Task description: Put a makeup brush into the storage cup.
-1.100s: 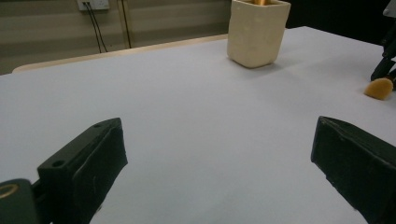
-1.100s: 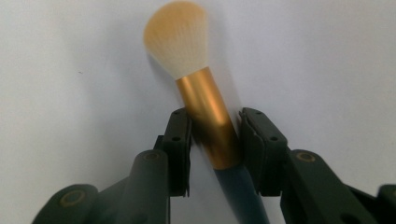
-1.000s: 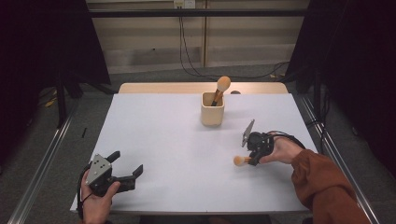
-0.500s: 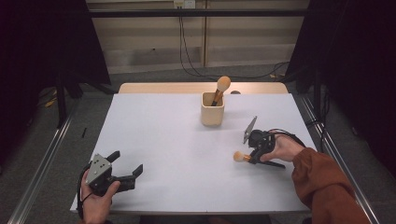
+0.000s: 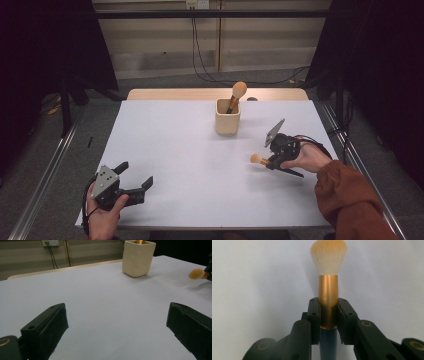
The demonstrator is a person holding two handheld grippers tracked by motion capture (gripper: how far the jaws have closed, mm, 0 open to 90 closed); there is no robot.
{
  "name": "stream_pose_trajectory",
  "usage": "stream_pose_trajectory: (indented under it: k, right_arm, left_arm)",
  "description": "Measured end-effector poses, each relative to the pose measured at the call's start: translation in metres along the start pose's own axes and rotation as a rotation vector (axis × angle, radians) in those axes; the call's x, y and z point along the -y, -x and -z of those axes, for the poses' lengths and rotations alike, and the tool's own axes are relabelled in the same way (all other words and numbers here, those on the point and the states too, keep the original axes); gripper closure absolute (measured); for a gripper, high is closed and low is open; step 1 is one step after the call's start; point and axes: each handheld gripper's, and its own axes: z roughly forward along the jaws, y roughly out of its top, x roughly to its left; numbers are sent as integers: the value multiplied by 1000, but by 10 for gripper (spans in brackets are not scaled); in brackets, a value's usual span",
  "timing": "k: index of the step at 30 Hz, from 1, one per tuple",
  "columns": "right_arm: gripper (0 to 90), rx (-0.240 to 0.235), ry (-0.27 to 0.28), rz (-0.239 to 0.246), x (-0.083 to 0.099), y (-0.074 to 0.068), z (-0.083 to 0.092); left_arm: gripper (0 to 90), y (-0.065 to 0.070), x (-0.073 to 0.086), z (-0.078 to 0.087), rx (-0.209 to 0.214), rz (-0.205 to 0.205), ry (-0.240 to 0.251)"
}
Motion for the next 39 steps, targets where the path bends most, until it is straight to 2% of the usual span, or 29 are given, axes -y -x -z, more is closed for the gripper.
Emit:
stream_pose_trajectory:
  k: [3, 8, 13, 17, 20, 22, 25, 29, 32, 39]
  right_arm:
    - [751, 26, 34, -16, 2, 2, 7]
    - [751, 44, 139, -85, 7, 6, 17]
    - [751, 73, 223, -157, 11, 4, 22]
    - [751, 70, 310, -246, 14, 3, 24]
    - [751, 57, 369, -276, 15, 0, 24]
    - [751, 65, 397, -292, 16, -2, 25]
    - [751, 67, 454, -312, 18, -3, 26]
    - [751, 111, 553, -317, 22, -4, 26]
    - [750, 145, 599, -310, 24, -6, 27]
    - [750, 173, 685, -291, 27, -10, 28]
  left_arm:
    - [34, 0, 0, 0, 1, -4, 0]
    - [34, 0, 0, 0, -2, -2, 1]
    - [34, 0, 0, 0, 1, -4, -5]
    - [34, 0, 0, 0, 1, 0, -2]
    - [33, 0, 0, 0, 1, -1, -6]
    - [32, 0, 0, 0, -2, 3, -1]
    - [32, -1, 0, 0, 1, 5, -3]
    - [32, -1, 0, 0, 3, 0, -5]
    - [32, -1, 0, 0, 0, 0, -3]
    - [32, -1, 0, -1, 9, 12, -4]
